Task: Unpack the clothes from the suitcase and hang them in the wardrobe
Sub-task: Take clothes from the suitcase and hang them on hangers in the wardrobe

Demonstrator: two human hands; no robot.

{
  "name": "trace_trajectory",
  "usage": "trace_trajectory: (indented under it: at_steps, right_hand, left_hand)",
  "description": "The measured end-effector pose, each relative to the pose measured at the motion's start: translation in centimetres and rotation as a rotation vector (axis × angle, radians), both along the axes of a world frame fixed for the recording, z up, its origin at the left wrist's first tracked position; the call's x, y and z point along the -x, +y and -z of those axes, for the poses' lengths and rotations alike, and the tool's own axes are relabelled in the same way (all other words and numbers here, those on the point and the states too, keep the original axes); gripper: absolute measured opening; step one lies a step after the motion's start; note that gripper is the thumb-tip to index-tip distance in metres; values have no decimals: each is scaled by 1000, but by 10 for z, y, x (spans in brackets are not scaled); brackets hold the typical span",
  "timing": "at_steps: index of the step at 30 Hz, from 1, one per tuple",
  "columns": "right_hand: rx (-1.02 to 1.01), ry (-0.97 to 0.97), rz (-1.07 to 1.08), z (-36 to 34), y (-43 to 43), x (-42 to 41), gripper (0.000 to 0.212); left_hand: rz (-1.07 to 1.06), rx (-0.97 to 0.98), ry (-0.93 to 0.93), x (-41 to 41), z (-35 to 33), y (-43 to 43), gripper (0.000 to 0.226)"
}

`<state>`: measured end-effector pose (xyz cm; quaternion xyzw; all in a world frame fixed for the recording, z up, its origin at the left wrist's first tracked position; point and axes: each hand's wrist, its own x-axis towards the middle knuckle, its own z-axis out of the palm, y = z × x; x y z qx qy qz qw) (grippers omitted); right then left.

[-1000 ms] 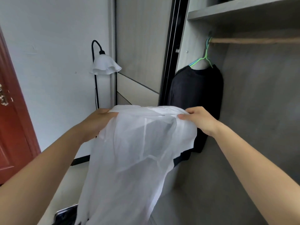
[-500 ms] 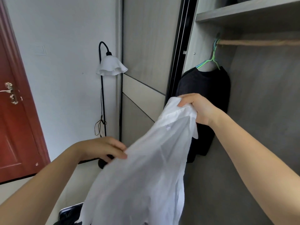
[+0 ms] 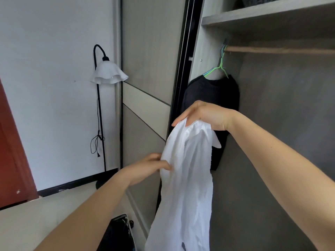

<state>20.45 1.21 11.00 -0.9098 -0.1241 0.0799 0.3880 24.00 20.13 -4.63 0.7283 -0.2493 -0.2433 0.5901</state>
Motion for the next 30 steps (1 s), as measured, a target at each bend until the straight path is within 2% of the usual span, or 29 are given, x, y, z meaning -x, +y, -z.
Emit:
trace_trajectory:
  at_steps: [2,3,5,7,9,11,13,16,18,21,23,26,27,29,30]
  right_hand:
    - [19,-48,43,-6,-18,9,33]
    - [59,-54,58,-10,-27,14,29]
    - [260,-41,107,-13,-45,21,22]
    - [548,-71,231,-9,-65,22,15]
    - [769,-171,375,-2,-80,19,8]
    - [836,-297,530,-2,-96,21,14]
    - [878,-398,648,-5,-110,26,13]
    - [1016,-505,768,-11,-128,36,9]
    - [1069,-560,841,-14,-138,44,9]
    - [1073,-592,911,-19,-159,55,11]
    - [937,-551,914,-20,-171,61,16]
    - [477,-354,745,-23,-179,71,16]
    - [386,-295,678,-23,-180,74,12]
    - [339,-267,625,-22,-183,76,11]
    - [360,-292,641,-22,-184,75,14]
  left_hand:
    - [-72,116,106,-8,0,-6,41]
    - [-119,188,144,-13,-3,-8,39]
    - [-256,277,124,-22,-14,-15,30]
    - [-361,167,-151,-27,-28,-23,31]
    - [-281,36,-504,-26,-45,-31,32]
    - [-94,-79,-666,-25,-63,-40,27]
    - [-62,-272,-823,-31,-76,-48,25]
    - [-325,-469,-1069,-41,-99,-55,10]
    - [-484,-562,-1197,-45,-116,-58,20]
    - [-528,-675,-1353,-51,-135,-62,42]
    - [-429,-577,-1237,-48,-146,-65,49]
    - [-250,-321,-798,-41,-162,-65,38]
    - [-198,-265,-680,-41,-165,-63,30]
    - [-159,-224,-576,-45,-166,-59,19]
    - [-160,-214,-556,-47,-165,-57,20]
